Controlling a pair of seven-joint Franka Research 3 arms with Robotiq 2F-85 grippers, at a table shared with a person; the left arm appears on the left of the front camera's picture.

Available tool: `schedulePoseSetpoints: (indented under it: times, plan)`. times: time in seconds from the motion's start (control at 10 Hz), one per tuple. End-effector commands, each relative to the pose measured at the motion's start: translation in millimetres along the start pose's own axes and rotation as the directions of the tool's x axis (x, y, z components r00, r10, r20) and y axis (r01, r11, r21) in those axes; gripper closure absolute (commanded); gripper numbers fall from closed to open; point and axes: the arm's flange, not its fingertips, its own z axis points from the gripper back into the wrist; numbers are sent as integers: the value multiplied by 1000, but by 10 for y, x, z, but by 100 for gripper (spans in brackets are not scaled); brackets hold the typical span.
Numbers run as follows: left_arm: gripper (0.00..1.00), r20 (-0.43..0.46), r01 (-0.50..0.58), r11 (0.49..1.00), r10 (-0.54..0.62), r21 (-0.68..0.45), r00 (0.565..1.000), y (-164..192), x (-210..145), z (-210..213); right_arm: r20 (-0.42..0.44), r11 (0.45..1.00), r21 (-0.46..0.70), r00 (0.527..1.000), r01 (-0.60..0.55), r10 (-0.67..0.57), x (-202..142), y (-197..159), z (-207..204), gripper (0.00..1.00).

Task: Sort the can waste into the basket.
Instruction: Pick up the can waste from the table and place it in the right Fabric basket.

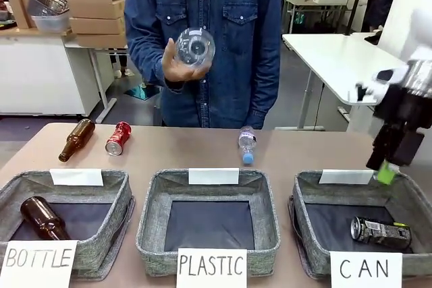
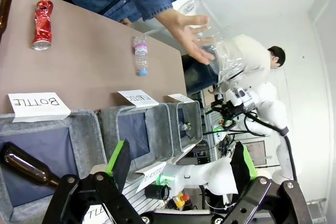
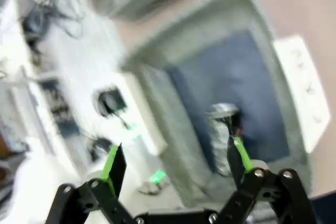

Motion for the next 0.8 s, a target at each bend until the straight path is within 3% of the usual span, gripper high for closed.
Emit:
schedulePoseSetpoints:
  times: [0.0, 0.2, 0.4, 0.5, 0.6, 0.7]
  plan:
    - [0, 0, 6, 1000, -6, -9, 1000, 6, -8, 10, 637, 805, 587, 566, 85, -524, 90, 101, 439, 0]
    - [0, 0, 6, 1000, -6, -9, 1000, 6, -8, 10, 703, 725, 676, 411, -133, -580, -95, 75, 541, 0]
    - [0, 0, 6, 1000, -6, -9, 1000, 6, -8, 10, 686, 648, 727, 221, -226, -693, -189, -26, 632, 0]
    - [0, 0, 6, 1000, -6, -9, 1000, 6, -8, 10, 672, 644, 734, 95, -215, -734, -261, -56, 618, 0]
    - [0, 0, 6, 1000, -6, -9, 1000, 6, -8, 10, 684, 686, 716, -72, -127, -726, -236, -108, 587, 0]
    - [0, 0, 6, 1000, -6, -9, 1000, 6, -8, 10, 522, 786, 619, 751, -8, -404, -306, -91, 677, 0]
